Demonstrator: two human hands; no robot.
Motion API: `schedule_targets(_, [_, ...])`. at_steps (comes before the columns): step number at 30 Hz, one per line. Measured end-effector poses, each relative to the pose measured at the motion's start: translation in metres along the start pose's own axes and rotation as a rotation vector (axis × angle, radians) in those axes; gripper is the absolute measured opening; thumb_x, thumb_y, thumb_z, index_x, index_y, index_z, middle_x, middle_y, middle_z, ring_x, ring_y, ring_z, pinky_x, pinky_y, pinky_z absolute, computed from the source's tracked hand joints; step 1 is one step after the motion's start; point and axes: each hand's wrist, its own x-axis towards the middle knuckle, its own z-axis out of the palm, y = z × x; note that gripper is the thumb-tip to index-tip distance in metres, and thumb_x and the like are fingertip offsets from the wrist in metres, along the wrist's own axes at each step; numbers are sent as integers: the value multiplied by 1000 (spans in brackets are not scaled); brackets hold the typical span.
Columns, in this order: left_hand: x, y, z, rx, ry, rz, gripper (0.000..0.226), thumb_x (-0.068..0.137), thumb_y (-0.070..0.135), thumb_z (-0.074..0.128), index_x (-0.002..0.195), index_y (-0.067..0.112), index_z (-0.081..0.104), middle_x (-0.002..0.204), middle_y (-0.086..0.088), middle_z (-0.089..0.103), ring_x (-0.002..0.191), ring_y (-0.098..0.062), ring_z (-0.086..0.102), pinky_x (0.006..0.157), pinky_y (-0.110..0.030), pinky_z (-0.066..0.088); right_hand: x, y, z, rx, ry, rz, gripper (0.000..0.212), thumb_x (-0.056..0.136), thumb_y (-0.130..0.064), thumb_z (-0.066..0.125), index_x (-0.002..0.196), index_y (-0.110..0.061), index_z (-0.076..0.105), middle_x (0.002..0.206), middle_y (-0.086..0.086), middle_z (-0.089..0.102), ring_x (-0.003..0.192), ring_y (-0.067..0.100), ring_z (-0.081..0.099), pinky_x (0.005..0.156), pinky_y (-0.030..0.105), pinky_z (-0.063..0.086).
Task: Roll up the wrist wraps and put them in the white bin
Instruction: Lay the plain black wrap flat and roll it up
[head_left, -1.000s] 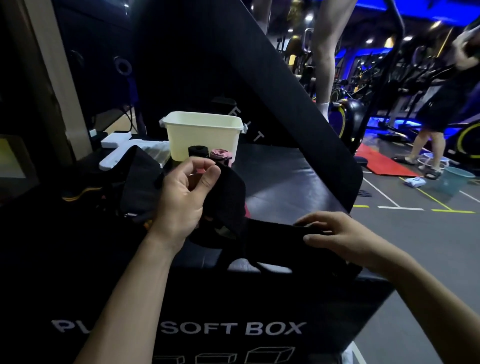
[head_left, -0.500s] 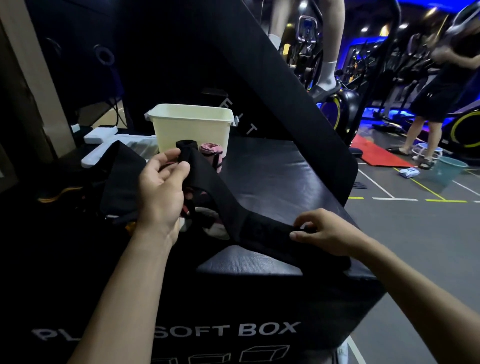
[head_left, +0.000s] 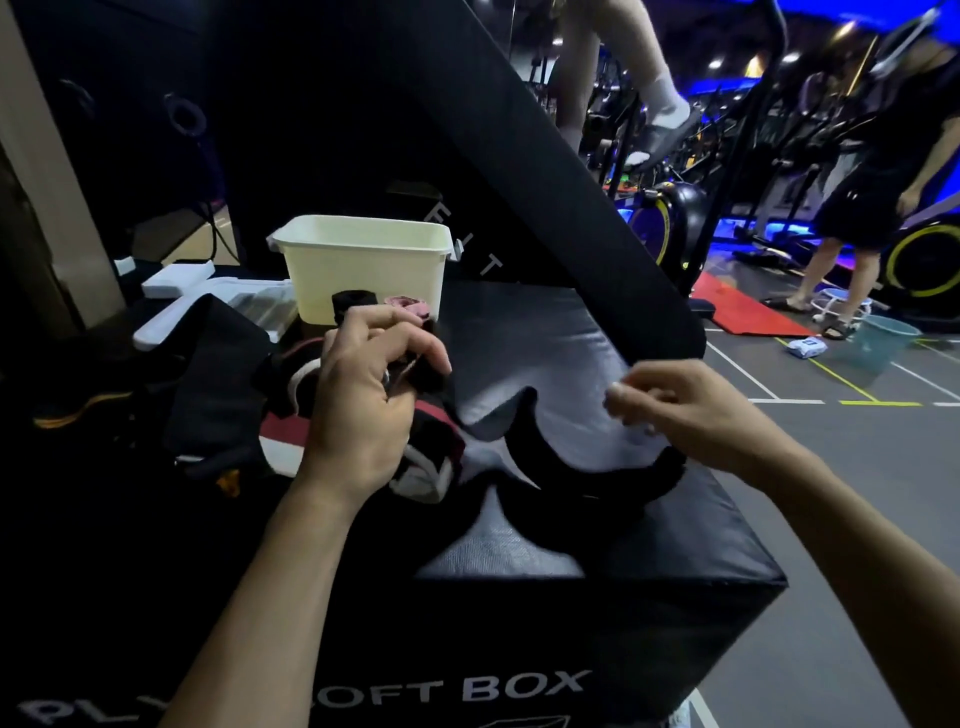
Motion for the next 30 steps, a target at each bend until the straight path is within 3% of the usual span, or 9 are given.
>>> schedule_targets(2, [2, 1, 1, -184, -3, -40, 73, 76, -29, 56, 80, 43, 65, 116, 10, 59, 113, -18, 61, 93, -52, 54, 14, -15, 3, 95, 60, -82, 15, 98, -31, 67, 91, -21, 76, 84, 10, 74, 73, 15, 60, 68, 45, 50])
schedule_targets(5, [3, 6, -2, -544, -31, -158, 74, 84, -33, 49, 79, 39, 67, 98, 17, 67, 95, -12, 64, 78, -41, 54, 30, -41, 12, 227, -164, -77, 34, 92, -49, 63, 119, -31, 72, 112, 5, 75, 95, 16, 63, 81, 41, 48])
schedule_targets(9, [4, 16, -2, -836, -13, -302, 37, 90, -8, 65, 82, 28, 61, 96, 3, 67, 90, -18, 64, 70, -30, 57, 34, -67, 39, 344, -455, -80, 41, 94, -41, 67, 128, -17, 67, 120, 9, 72, 113, 20, 66, 94, 42, 52])
schedule_targets(11, [3, 13, 1, -819, 34, -378, 42, 91, -11, 63, 85, 30, 64, 106, -3, 68, 103, -26, 66, 81, -38, 58, 36, -69, 50, 428, -446, -96, 43, 90, -35, 76, 113, 1, 68, 106, 23, 72, 97, 28, 65, 84, 54, 51])
schedule_targets(15, [0, 11, 8, -704, 43, -459, 50, 103, -1, 50, 125, 44, 58, 128, 5, 66, 122, -20, 65, 100, -46, 55, 41, -70, 50, 485, -173, -96, 27, 95, -17, 72, 96, 10, 66, 85, 14, 68, 75, 15, 64, 65, 26, 51])
schedule_targets(18, [-9, 18, 22, -516, -30, -407, 41, 104, 16, 57, 136, 41, 51, 138, 14, 55, 124, -8, 61, 100, -27, 54, 54, -71, 38, 571, 75, 2, 10, 100, -9, 63, 99, -2, 70, 82, 5, 71, 64, 4, 65, 53, 16, 48])
schedule_targets(22, [-30, 29, 54, -405, -264, -295, 54, 93, 30, 74, 135, 50, 47, 142, 19, 48, 121, 3, 56, 86, -15, 51, 88, -63, 30, 718, 254, 133, 19, 104, -10, 54, 117, -3, 67, 88, 1, 70, 72, 7, 66, 62, 21, 53])
schedule_targets(27, [-47, 25, 80, -252, -388, -375, 56, 85, 34, 72, 124, 57, 39, 133, 24, 43, 123, -8, 57, 100, -50, 53, 117, -56, 22, 872, 290, 226, 27, 104, -2, 46, 115, -15, 67, 85, 2, 71, 69, 11, 67, 60, 25, 54])
schedule_targets(30, [-49, 22, 86, -145, -453, -433, 36, 92, 30, 68, 116, 50, 49, 119, 19, 45, 107, 3, 53, 97, -26, 49, 127, -49, 21, 891, 282, 271, 34, 102, 1, 42, 118, -17, 66, 89, 0, 70, 72, 11, 65, 57, 22, 52])
